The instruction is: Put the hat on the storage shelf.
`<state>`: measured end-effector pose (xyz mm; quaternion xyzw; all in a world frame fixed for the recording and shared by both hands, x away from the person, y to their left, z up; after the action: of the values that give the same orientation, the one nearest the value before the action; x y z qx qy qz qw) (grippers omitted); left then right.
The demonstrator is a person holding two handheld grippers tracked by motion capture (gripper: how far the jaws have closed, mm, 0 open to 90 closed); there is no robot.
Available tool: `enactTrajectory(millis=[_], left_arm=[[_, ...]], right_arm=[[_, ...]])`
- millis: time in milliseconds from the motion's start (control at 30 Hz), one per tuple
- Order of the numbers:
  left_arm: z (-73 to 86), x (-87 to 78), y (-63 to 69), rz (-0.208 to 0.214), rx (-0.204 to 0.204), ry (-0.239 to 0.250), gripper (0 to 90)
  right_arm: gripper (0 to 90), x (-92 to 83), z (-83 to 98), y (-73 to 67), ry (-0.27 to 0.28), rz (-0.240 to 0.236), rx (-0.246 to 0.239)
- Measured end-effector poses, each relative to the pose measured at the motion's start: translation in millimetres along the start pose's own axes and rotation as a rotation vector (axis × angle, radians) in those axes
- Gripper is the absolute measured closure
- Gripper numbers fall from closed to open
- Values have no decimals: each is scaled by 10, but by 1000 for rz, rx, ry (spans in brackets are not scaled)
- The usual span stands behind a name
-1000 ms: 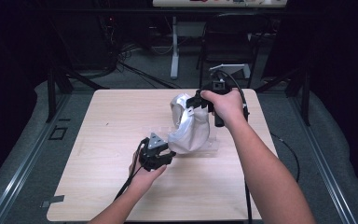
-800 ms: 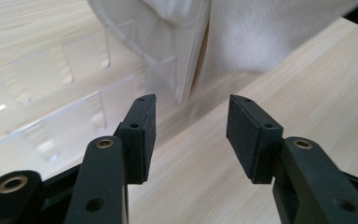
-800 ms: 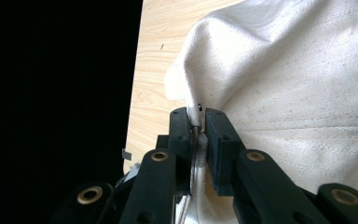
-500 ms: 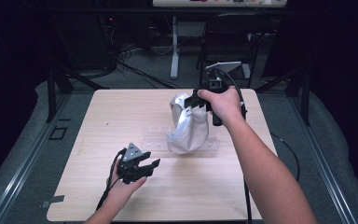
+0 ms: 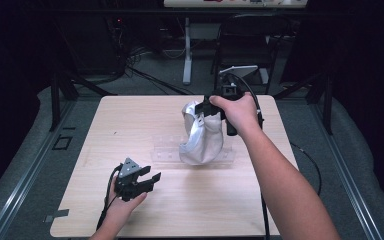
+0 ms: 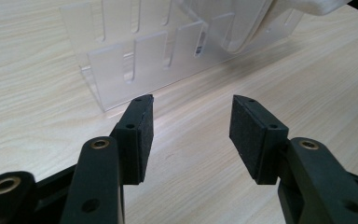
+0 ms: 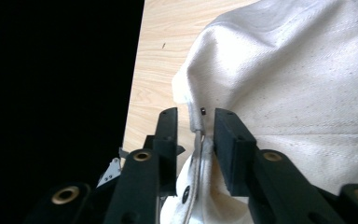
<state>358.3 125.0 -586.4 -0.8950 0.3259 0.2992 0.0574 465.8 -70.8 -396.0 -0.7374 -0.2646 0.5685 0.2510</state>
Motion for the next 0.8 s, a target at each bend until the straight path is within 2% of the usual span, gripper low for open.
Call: enactTrajectory(millis=[100, 200, 267, 300, 400, 433, 467, 800], left_arm=[[24, 0, -28, -5, -2, -4, 498], [30, -7, -51, -11, -2, -2, 496], [27, -21, -73, -14, -4, 2, 496], [30, -30, -83, -13, -3, -3, 494], [29, -45, -117, -19, -12, 6, 493], [29, -49, -127, -22, -17, 8, 493], [30, -58, -144, -25, -19, 10, 492], [28, -107, -242, -47, -42, 26, 490]], right_arm=[[657, -12, 5, -16, -1, 2, 12], [625, -17, -2, 1, 11, 8, -9], [615, -40, 9, 1, 6, 13, 1], [610, -49, 4, 18, 11, 15, -16], [598, -75, 8, 30, 15, 19, -20], [591, -90, 12, 20, 14, 21, 1], [590, -97, 5, 34, 21, 22, -20], [584, -237, 51, 23, 34, 18, -26]])
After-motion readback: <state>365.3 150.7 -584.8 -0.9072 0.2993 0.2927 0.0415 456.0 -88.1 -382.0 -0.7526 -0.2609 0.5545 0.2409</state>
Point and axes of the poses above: each handheld gripper's, and its own axes: x roughly forward along the jaws, z roughly out of its underside, y roughly to its right, the point moved 9 cm from there along x, roughly forward along the jaws, and after that the axes turned 2 degrees about x, right-handed, at the moved point
